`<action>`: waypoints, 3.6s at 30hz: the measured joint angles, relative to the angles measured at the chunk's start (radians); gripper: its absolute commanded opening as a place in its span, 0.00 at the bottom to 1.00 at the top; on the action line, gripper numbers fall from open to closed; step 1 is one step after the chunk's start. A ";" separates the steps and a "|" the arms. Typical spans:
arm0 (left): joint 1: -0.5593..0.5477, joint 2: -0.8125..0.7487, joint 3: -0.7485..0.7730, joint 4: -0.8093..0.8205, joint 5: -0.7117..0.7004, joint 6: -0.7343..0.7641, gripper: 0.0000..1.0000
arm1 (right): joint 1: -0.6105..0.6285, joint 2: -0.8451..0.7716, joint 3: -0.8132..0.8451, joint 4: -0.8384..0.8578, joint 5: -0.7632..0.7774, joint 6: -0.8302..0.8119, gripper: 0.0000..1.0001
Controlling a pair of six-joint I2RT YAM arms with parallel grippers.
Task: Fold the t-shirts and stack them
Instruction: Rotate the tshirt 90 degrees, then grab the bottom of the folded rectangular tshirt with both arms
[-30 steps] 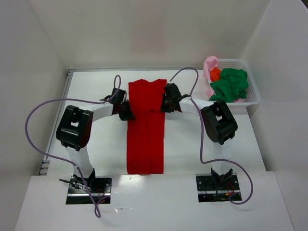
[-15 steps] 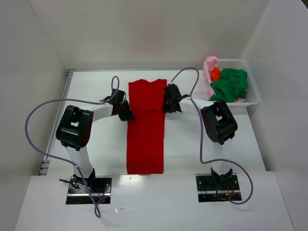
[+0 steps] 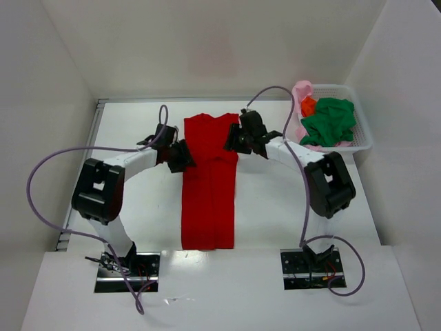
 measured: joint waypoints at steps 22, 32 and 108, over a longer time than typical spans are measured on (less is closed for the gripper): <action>-0.078 -0.654 -0.449 -0.122 0.112 -0.078 0.87 | 0.081 -0.676 -0.637 -0.049 -0.064 0.201 1.00; -0.104 -0.802 -0.544 -0.169 0.090 -0.164 0.87 | 0.293 -0.729 -0.716 -0.044 -0.064 0.324 0.98; -0.428 -0.653 -0.589 -0.356 0.008 -0.339 0.74 | 0.548 -0.460 -0.697 -0.056 -0.212 0.358 0.49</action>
